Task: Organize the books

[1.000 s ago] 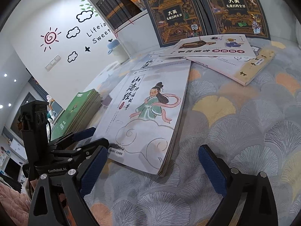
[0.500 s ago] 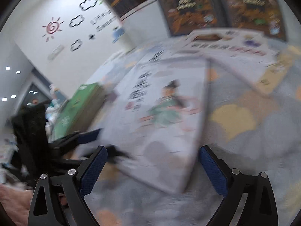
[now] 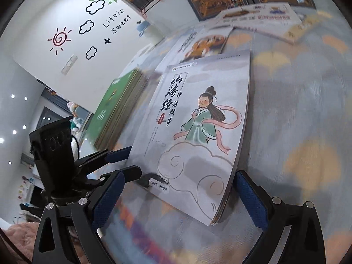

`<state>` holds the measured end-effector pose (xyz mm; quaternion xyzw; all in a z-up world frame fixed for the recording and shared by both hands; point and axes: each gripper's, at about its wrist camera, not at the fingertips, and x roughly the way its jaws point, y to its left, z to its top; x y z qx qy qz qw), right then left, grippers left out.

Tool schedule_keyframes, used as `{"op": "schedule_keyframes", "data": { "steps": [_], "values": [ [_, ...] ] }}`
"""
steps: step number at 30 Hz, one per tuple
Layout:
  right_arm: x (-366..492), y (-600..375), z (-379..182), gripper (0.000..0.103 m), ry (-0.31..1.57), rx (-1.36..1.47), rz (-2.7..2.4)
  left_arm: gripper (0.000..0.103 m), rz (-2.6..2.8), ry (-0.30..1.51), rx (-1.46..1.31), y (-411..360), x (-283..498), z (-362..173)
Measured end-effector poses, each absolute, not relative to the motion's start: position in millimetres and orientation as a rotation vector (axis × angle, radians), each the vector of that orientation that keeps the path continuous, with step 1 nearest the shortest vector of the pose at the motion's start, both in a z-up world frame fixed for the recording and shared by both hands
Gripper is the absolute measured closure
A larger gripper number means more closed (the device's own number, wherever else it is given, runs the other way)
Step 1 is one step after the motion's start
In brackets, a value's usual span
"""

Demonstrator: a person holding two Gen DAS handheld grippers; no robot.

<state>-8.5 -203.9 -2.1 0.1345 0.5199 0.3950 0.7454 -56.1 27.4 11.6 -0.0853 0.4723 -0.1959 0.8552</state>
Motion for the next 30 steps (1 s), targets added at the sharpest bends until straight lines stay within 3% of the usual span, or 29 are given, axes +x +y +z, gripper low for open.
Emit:
{"op": "schedule_keyframes", "data": {
  "steps": [3,6,8,13,16,18,19,21,22,23,30],
  "values": [
    [-28.7,-212.3,-3.9,0.003,1.194,0.331,0.918,0.043,-0.472,1.035,-0.19,30.0,-76.3,13.5],
    [-29.3,-225.8,-11.4,0.016,1.229,0.403,0.956,0.044,-0.509,1.07,-0.218,35.0,-78.8,11.5],
    [-22.5,-234.0,-17.7,0.023,1.241,0.452,0.979,0.051,-0.508,1.082,-0.23,39.2,-71.1,10.2],
    [-13.0,-234.8,-19.3,0.027,1.266,0.453,1.022,0.058,-0.521,1.124,-0.32,48.9,-49.0,3.2],
    [-3.6,-228.7,-18.7,0.029,1.267,0.43,1.03,0.067,-0.524,1.148,-0.34,52.7,-38.7,0.6],
    [6.5,-228.8,-20.2,0.039,1.265,0.428,1.029,0.075,-0.516,1.161,-0.357,57.6,-32.9,-1.6],
    [11.6,-227.7,-22.3,0.05,1.261,0.422,1.029,0.082,-0.508,1.169,-0.376,61.4,-28.9,-4.2],
    [23.8,-231.5,-30.5,0.068,1.248,0.446,1.035,0.082,-0.518,1.175,-0.421,67.7,-23.5,-7.8],
    [28.6,-233.6,-35.2,0.083,1.249,0.462,1.033,0.083,-0.519,1.175,-0.439,69.9,-22.7,-9.2],
    [33.0,-236.1,-40.4,0.093,1.252,0.468,1.027,0.083,-0.517,1.172,-0.445,70.2,-22.7,-9.6],
    [22.6,-240.5,-39.3,0.094,1.14,0.424,1.054,0.082,-0.466,1.13,-0.37,60.4,-28.5,-4.1]
  ]
}}
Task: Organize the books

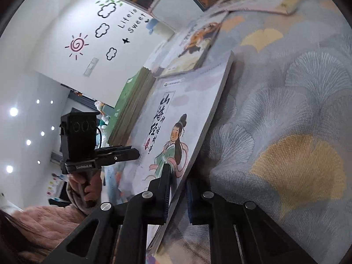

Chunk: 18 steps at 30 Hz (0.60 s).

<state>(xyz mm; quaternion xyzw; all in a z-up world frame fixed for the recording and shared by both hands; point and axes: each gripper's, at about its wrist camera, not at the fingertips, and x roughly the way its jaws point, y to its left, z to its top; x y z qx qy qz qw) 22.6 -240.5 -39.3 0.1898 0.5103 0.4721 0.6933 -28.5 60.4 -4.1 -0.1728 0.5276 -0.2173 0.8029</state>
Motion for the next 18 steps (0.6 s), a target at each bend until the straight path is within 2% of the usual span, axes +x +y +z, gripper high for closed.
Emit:
{"op": "schedule_keyframes", "data": {
  "steps": [5,18],
  "values": [
    [13.6,-238.4,-36.3,0.092,1.077,0.39,1.019,0.082,-0.436,1.108,-0.347,59.2,-29.3,-2.7],
    [17.8,-235.1,-36.0,0.09,1.085,0.409,0.991,0.081,-0.414,1.062,-0.338,56.3,-33.4,-3.1]
  ]
}}
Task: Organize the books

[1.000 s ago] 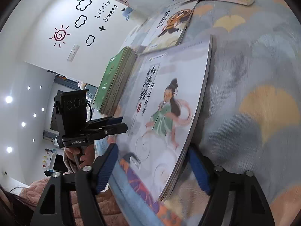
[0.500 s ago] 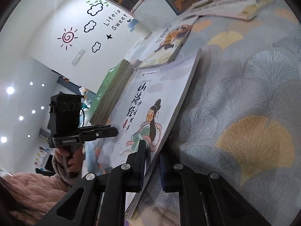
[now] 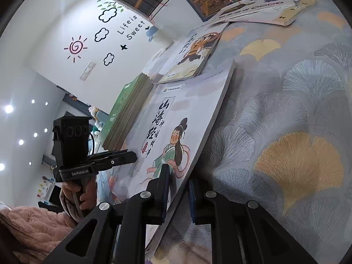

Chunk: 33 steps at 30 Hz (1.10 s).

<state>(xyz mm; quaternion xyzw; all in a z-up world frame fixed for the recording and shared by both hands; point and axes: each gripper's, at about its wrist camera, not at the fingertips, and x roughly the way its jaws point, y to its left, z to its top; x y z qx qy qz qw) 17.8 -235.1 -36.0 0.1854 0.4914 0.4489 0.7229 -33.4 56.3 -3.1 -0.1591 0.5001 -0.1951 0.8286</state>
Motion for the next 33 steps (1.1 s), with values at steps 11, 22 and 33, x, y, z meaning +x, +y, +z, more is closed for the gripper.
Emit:
{"op": "schedule_keyframes", "data": {
  "steps": [11,22,33],
  "values": [
    [1.8,-221.5,-19.8,0.084,1.091,0.335,0.875,0.081,-0.383,1.055,-0.281,49.3,-39.5,5.2],
    [-20.4,-197.2,2.1,0.084,1.039,0.187,0.876,0.081,-0.384,1.006,-0.268,54.3,-50.9,18.6],
    [-32.0,-183.7,26.7,0.084,0.98,0.151,0.882,0.081,-0.384,0.94,-0.265,65.2,-59.0,40.7]
  ]
}}
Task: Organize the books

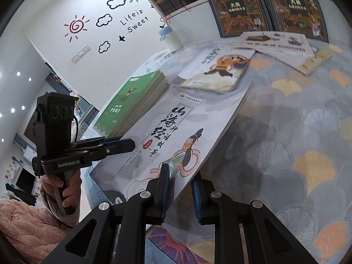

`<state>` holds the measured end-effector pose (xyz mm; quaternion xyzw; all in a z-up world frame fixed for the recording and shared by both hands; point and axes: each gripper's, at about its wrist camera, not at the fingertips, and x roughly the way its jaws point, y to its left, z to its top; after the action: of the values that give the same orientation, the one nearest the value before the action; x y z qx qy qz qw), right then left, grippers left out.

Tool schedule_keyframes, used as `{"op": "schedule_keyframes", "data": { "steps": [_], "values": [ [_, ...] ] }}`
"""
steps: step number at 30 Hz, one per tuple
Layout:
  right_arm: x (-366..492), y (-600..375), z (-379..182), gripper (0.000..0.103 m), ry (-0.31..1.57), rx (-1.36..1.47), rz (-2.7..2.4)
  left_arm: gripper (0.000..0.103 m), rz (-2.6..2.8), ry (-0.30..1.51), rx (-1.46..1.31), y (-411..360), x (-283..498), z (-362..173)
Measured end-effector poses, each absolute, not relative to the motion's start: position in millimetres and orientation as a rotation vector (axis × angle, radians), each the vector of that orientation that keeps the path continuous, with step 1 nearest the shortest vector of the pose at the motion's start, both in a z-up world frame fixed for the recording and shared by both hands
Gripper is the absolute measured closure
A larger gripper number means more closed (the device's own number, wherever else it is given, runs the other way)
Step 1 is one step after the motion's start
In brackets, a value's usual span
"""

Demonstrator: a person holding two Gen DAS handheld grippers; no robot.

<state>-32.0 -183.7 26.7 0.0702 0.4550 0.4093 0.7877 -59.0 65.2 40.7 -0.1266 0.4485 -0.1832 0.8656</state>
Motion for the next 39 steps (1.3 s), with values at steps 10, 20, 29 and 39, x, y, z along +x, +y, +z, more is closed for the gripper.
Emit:
{"op": "schedule_keyframes", "data": {
  "steps": [10,20,29,39],
  "values": [
    [-33.6,-166.6,52.5,0.084,0.914,0.105,0.898,0.081,-0.363,0.869,-0.228,79.1,-60.7,64.4],
    [-27.9,-136.2,85.9,0.083,0.826,0.067,0.935,0.081,-0.318,0.796,-0.212,106.1,-57.8,89.0],
    [-18.2,-90.0,114.3,0.083,0.76,0.028,0.976,0.081,-0.262,0.719,-0.196,148.5,-50.4,116.3],
    [-2.3,-18.1,122.6,0.08,0.749,-0.002,1.059,0.079,-0.155,0.653,-0.2,211.9,-44.4,131.4]
  ]
}}
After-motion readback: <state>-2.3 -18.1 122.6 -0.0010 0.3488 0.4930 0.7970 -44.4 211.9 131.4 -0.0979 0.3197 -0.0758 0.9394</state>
